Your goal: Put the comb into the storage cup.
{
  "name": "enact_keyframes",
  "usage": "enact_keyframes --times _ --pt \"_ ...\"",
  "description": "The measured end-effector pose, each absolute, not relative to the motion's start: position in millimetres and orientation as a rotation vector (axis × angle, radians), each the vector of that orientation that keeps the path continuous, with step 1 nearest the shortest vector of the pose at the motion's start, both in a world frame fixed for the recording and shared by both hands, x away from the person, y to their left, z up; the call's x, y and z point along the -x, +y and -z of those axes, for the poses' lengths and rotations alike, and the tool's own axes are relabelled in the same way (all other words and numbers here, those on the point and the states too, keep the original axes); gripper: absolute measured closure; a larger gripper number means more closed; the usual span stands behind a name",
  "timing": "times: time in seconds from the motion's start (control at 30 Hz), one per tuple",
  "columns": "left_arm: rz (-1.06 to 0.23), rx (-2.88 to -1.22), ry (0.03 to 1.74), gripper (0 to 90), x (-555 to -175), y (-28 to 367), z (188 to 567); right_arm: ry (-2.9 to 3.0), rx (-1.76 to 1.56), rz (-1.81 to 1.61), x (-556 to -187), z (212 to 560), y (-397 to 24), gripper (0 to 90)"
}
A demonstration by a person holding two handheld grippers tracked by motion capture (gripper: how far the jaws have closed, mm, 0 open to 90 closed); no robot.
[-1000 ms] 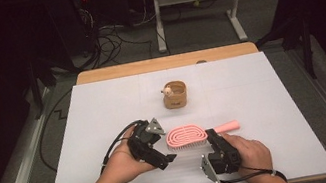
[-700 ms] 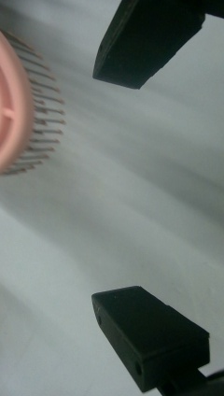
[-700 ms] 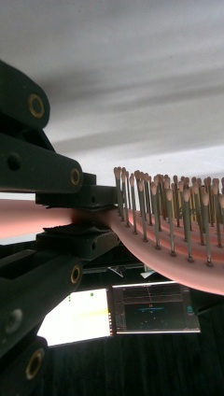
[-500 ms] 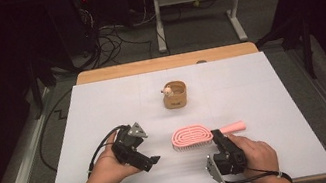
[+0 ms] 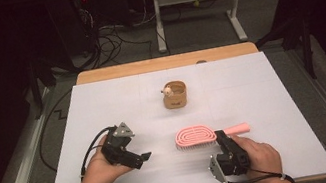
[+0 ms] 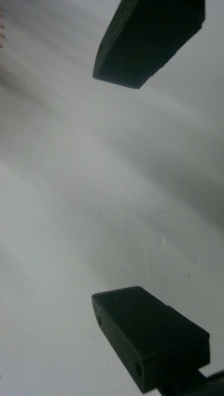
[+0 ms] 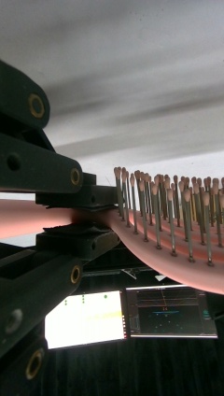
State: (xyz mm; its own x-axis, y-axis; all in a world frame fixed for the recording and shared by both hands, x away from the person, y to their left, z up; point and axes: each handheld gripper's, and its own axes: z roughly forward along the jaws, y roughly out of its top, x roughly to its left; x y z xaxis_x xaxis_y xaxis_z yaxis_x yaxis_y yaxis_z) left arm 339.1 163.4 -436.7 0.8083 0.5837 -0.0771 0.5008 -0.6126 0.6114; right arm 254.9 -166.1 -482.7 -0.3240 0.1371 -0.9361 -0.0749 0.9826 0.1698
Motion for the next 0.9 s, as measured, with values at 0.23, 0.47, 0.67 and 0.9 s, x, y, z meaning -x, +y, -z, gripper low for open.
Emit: enact_keyframes --times 0.23,0.47,0.67,0.9 --pt "-0.222 -2.196 0.850 0.0 -335.0 176.8 442.8 1.888 -0.066 -0.233 -253.8 479.8 -169.9 82.3" --pt "-0.255 -2.048 0.870 0.0 -329.6 188.6 455.0 1.900 -0.102 -0.244 -256.2 479.0 -172.3 82.3" --pt "-0.301 -1.973 0.864 0.0 -322.8 194.7 454.3 1.904 -0.139 -0.268 -256.1 477.2 -173.3 82.3" --pt "-0.290 -1.935 0.884 0.0 -322.2 203.1 462.7 1.916 -0.183 -0.298 -257.2 474.7 -176.6 82.3"
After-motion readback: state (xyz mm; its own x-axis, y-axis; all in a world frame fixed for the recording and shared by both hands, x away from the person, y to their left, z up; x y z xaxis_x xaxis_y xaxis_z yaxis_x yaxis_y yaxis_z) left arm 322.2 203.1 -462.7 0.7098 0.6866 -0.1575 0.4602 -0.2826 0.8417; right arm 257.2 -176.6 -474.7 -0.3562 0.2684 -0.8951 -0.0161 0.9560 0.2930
